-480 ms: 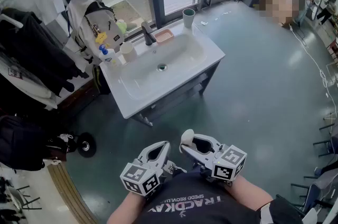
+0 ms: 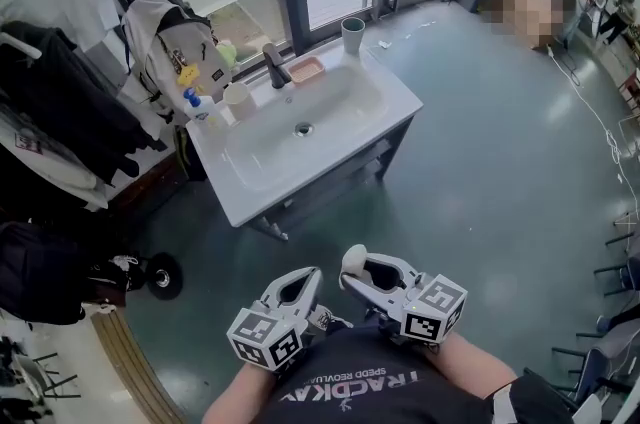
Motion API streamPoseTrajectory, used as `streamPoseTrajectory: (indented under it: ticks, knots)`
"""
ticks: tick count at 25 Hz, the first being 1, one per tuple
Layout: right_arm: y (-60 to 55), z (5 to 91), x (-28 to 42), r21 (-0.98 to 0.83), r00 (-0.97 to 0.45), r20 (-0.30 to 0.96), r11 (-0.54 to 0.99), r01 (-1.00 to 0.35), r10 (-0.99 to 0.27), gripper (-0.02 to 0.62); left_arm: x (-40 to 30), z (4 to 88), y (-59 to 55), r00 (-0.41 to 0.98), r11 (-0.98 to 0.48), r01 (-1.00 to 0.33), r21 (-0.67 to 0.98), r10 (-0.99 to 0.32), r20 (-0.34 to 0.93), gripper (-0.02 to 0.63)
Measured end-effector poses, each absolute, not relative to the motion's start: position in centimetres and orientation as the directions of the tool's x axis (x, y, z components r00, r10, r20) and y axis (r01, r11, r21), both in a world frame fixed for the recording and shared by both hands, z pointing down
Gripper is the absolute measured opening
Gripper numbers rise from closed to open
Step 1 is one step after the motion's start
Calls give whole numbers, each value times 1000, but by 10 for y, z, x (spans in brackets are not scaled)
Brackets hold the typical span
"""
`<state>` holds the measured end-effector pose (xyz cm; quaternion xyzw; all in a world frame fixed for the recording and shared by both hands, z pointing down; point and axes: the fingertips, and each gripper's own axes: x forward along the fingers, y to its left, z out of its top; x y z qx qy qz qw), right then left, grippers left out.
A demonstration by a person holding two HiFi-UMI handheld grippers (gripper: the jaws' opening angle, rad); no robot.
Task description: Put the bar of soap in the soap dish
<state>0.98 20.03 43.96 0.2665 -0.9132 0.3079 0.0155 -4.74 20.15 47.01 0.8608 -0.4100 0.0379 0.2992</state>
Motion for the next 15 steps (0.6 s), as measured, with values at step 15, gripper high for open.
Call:
streamPoseTrajectory:
  ticks: [15]
  knots:
    - [193,440,30,-574,-866,182,665,-479,-466,179,-28,467,200,647,-484,-744,461,-693,317,9]
